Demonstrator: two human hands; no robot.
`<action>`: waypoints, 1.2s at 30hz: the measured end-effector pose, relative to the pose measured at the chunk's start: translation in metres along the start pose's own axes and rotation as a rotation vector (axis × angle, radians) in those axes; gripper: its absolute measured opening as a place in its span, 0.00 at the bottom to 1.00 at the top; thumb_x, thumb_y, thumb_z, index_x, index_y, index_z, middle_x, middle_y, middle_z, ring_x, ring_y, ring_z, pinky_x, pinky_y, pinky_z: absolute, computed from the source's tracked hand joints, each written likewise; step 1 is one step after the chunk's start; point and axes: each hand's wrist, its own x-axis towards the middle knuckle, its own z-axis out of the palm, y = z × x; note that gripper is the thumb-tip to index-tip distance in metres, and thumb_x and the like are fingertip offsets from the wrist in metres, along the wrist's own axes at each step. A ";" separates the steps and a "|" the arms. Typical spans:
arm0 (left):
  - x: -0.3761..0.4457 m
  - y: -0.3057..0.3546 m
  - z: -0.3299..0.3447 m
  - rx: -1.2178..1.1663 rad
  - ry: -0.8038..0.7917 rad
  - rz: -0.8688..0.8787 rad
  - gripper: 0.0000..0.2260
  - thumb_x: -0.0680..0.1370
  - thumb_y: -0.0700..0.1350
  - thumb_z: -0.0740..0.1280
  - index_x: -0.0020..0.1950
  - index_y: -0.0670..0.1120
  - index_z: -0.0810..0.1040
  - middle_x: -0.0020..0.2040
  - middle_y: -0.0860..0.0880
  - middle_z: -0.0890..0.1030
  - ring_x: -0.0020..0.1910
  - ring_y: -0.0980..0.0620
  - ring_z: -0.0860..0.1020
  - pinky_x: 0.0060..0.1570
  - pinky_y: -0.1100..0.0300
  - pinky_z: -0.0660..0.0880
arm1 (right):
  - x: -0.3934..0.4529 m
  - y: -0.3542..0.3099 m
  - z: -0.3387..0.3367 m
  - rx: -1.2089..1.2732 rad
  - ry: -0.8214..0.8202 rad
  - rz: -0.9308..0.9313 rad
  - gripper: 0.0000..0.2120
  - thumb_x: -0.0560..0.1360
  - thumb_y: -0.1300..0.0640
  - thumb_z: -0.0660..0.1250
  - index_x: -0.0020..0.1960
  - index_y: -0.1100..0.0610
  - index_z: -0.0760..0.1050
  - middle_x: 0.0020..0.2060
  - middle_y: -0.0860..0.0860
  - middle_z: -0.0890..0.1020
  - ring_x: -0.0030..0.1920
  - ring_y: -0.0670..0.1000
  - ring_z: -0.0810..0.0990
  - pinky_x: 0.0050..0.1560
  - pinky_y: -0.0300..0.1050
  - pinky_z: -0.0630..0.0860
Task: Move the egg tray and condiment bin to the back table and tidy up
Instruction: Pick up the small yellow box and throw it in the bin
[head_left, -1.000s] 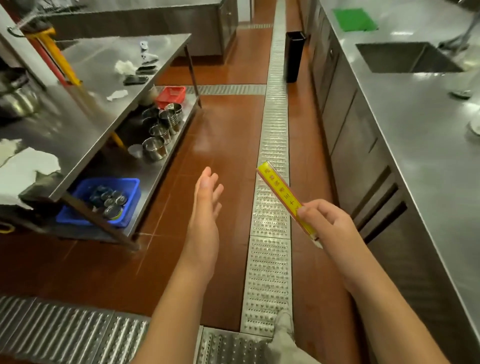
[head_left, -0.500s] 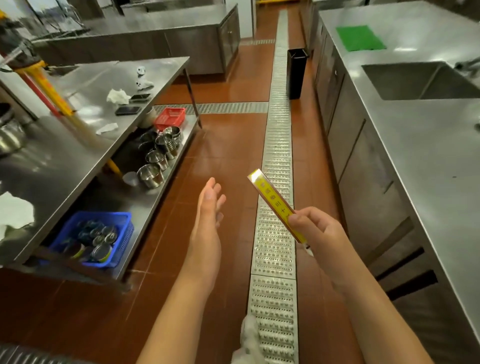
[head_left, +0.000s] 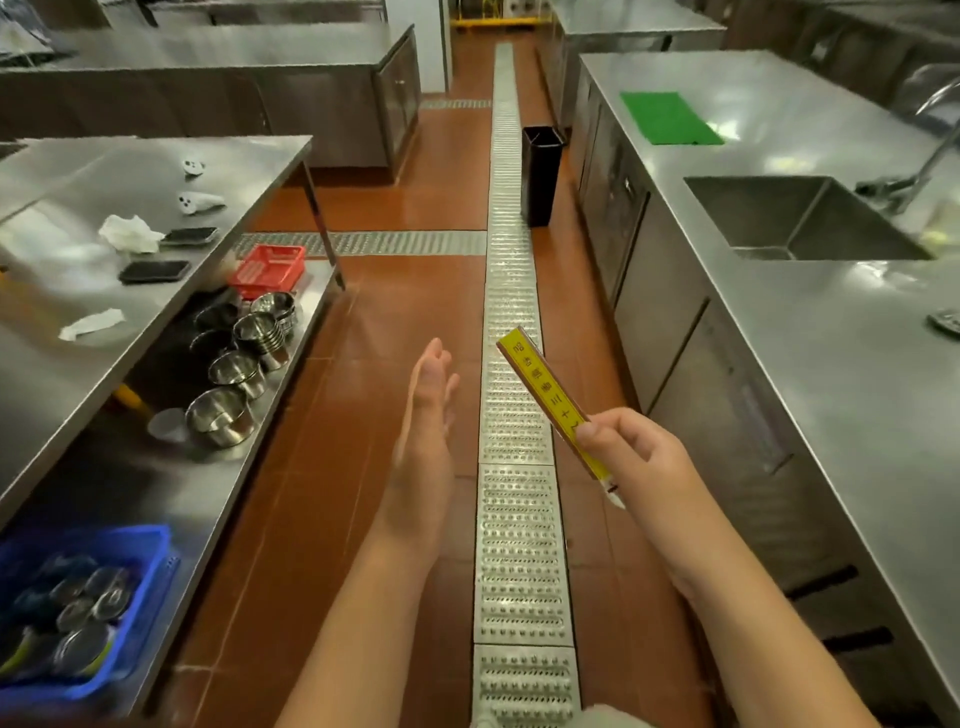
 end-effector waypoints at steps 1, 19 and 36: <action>0.014 -0.003 0.005 0.005 -0.027 -0.003 0.37 0.69 0.77 0.53 0.76 0.62 0.62 0.71 0.66 0.70 0.67 0.69 0.69 0.64 0.66 0.66 | 0.011 0.002 -0.003 -0.001 0.012 0.011 0.18 0.68 0.39 0.68 0.45 0.53 0.80 0.34 0.44 0.81 0.30 0.39 0.74 0.29 0.29 0.69; 0.290 -0.013 0.086 0.072 0.061 -0.018 0.36 0.71 0.74 0.53 0.75 0.61 0.64 0.71 0.63 0.71 0.68 0.66 0.70 0.73 0.54 0.62 | 0.313 -0.019 -0.059 0.047 -0.057 0.019 0.25 0.63 0.34 0.67 0.47 0.53 0.81 0.45 0.53 0.85 0.38 0.46 0.79 0.33 0.31 0.73; 0.565 -0.024 0.076 0.040 0.011 -0.027 0.33 0.73 0.73 0.51 0.75 0.61 0.63 0.72 0.63 0.69 0.67 0.68 0.70 0.71 0.58 0.62 | 0.573 -0.054 -0.041 0.038 0.029 0.041 0.15 0.69 0.43 0.69 0.46 0.54 0.81 0.44 0.57 0.84 0.38 0.49 0.79 0.37 0.40 0.75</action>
